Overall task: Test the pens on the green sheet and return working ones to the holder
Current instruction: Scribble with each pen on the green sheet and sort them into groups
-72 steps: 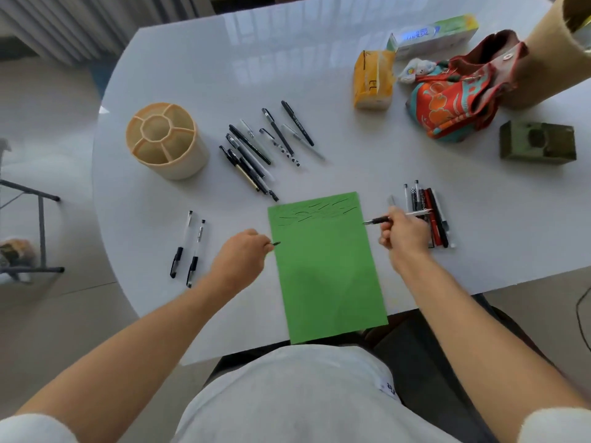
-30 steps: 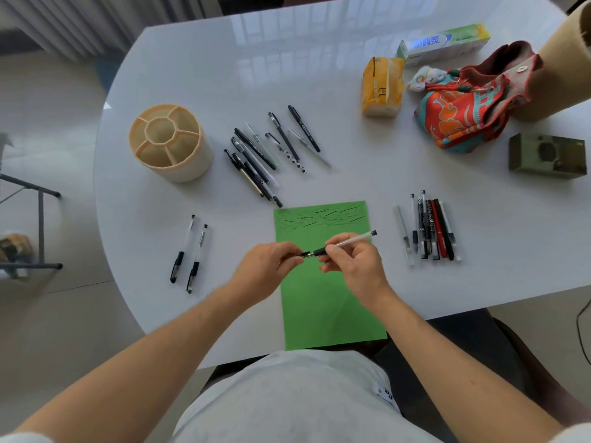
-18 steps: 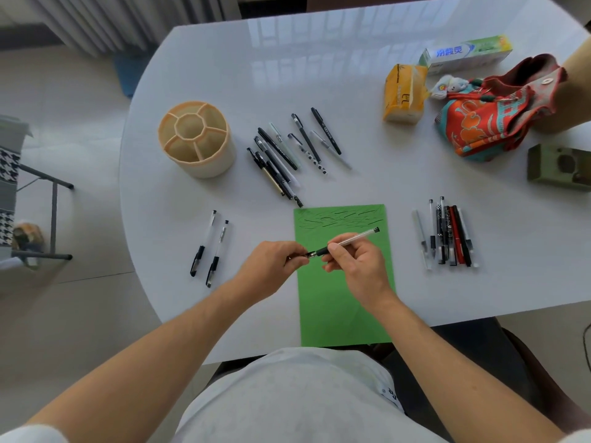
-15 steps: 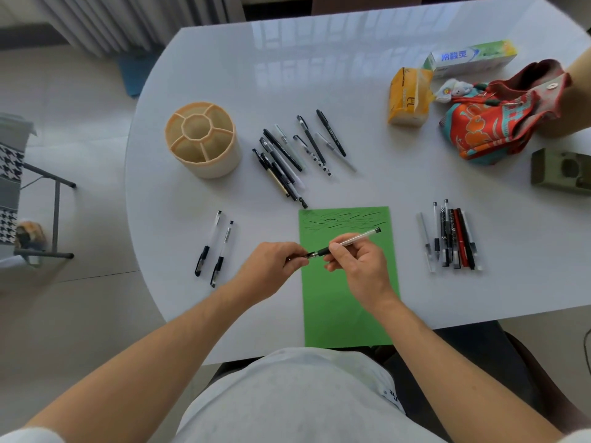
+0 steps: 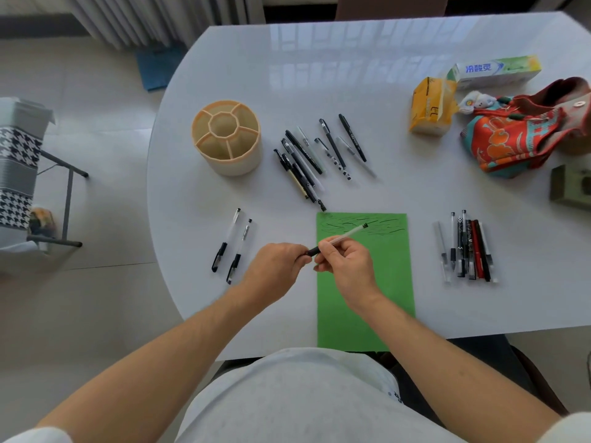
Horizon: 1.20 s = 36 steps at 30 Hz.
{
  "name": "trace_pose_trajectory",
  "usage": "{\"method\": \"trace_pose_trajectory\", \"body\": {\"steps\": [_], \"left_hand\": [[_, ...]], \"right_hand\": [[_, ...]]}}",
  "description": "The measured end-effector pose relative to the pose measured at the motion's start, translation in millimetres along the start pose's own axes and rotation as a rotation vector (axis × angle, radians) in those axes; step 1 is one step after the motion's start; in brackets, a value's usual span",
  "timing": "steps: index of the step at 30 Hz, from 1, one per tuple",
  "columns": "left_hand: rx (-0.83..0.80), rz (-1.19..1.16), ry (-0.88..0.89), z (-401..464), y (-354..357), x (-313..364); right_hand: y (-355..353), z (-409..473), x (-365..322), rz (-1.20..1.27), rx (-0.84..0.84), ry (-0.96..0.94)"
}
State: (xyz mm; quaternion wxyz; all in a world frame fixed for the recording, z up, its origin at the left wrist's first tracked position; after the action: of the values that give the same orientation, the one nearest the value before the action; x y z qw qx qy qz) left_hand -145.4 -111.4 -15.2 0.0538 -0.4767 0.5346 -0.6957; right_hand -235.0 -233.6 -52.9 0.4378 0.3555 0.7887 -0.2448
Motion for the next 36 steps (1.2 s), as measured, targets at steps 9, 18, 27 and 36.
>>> {"method": "trace_pose_trajectory", "body": {"steps": [9, 18, 27, 36], "left_hand": [[0.075, -0.023, -0.195, -24.6, -7.3, -32.7], [0.055, -0.477, -0.677, -39.1, -4.0, -84.7], [0.256, 0.112, -0.753, -55.5, -40.3, -158.6], [0.294, 0.113, -0.594, -35.3, -30.7, -125.7]], "right_hand": [[38.3, 1.0, 14.1, -0.142, -0.109, 0.072], [77.4, 25.6, 2.5, -0.386, -0.426, -0.014], [45.7, 124.5, -28.3, -1.057, 0.073, -0.449], [3.2, 111.7, -44.7, -0.692, 0.088, -0.42]]}}
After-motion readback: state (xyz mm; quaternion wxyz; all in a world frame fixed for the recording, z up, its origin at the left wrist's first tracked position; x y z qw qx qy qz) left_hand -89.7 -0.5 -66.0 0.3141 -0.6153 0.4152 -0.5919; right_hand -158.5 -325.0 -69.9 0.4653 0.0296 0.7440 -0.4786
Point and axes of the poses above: each hand's wrist, its own z-axis towards the middle knuckle, its own y-axis out of the palm, x = y × z, the point moved 6 cm from there along z, towards the middle knuckle, and after that the axes turned 14 degrees about x, right-handed, at the moved point
